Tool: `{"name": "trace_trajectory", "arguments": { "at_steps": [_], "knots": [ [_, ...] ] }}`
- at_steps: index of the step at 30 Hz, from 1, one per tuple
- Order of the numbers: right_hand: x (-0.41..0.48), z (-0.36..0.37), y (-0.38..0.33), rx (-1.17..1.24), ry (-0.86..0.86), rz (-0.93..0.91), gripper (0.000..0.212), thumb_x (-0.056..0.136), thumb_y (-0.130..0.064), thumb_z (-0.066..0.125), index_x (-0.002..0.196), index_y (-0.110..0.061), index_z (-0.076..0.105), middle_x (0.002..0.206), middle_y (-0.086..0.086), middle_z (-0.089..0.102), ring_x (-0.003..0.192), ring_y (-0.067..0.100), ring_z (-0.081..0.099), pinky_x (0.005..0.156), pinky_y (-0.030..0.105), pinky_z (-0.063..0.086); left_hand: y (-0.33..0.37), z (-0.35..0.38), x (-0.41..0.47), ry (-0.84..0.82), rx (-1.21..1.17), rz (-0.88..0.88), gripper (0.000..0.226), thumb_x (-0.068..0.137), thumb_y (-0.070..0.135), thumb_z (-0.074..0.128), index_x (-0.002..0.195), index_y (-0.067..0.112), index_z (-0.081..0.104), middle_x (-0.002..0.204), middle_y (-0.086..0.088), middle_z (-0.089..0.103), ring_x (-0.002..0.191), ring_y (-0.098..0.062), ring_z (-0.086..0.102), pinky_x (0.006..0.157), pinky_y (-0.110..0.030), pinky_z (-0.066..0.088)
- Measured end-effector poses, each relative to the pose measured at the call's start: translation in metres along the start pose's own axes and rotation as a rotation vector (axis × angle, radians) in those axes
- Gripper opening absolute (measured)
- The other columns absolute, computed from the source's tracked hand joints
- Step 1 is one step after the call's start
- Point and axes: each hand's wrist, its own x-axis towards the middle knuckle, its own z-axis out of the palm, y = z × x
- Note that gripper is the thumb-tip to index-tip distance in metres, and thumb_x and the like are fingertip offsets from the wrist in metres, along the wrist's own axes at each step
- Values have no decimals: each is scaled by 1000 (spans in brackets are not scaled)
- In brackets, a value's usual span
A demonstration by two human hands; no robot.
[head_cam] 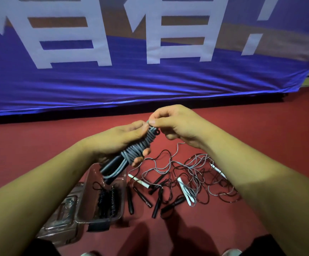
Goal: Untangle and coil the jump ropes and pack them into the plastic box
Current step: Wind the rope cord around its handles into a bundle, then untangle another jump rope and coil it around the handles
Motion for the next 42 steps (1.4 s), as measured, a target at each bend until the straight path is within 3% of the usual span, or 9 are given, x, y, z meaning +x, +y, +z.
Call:
{"name": "trace_trajectory", "arguments": {
  "at_steps": [4,9,15,21,26,31,34,38,42],
  "knots": [
    [9,3,2,182,279,-3,24,96,0,50,75,-9,57,62,1,38,46,6,29,40,16,25,6,11,-2,-51,-226,27,20,99,33,46,109,15,44,73,-17,52,53,-23,50,48,-29,46],
    [17,0,10,253,350,64,19,98,-6,49,81,-11,57,78,4,54,59,11,50,51,24,43,-10,4,-2,49,-325,19,30,93,30,51,116,10,49,82,-20,59,56,-28,59,51,-32,54],
    [35,27,38,376,376,165,18,98,-4,49,83,-8,58,77,10,61,65,20,57,61,30,52,-43,-24,-4,235,-288,-126,24,86,-3,58,109,1,52,91,-23,65,70,-30,72,60,-32,60],
    [74,64,101,222,323,363,10,93,-3,57,103,-4,56,84,13,59,71,21,60,66,34,53,-117,-58,8,463,-135,-300,5,91,4,58,88,3,62,77,-15,61,57,-18,59,54,-23,48],
    [95,84,193,118,311,586,14,95,-7,54,81,-11,55,76,9,57,61,16,54,56,28,50,-204,-85,22,601,0,-486,11,73,4,77,73,8,67,83,-18,62,76,-25,56,73,-37,46],
    [113,84,289,-174,273,692,20,83,-3,57,65,-12,55,71,17,55,59,25,56,61,38,56,-292,-88,47,648,-41,-630,8,82,4,74,78,4,67,74,-14,65,56,-16,62,62,-27,54],
    [124,89,334,-449,185,714,21,82,-15,61,62,-12,58,67,15,59,73,34,65,70,41,55,-340,-89,62,668,25,-691,21,78,9,79,97,3,73,90,-14,72,78,-25,69,78,-36,58],
    [125,103,380,-623,107,714,28,83,-25,65,102,-4,67,101,16,68,95,31,64,71,28,44,-370,-86,76,641,262,-737,31,79,19,79,107,12,70,100,-8,71,92,-24,67,78,-29,50],
    [115,125,422,-815,-92,756,43,84,-30,66,118,-6,58,124,17,58,111,33,59,83,31,47,-394,-82,85,640,268,-768,63,64,35,83,121,17,64,110,-11,70,101,-29,66,91,-41,55]
  ]
}}
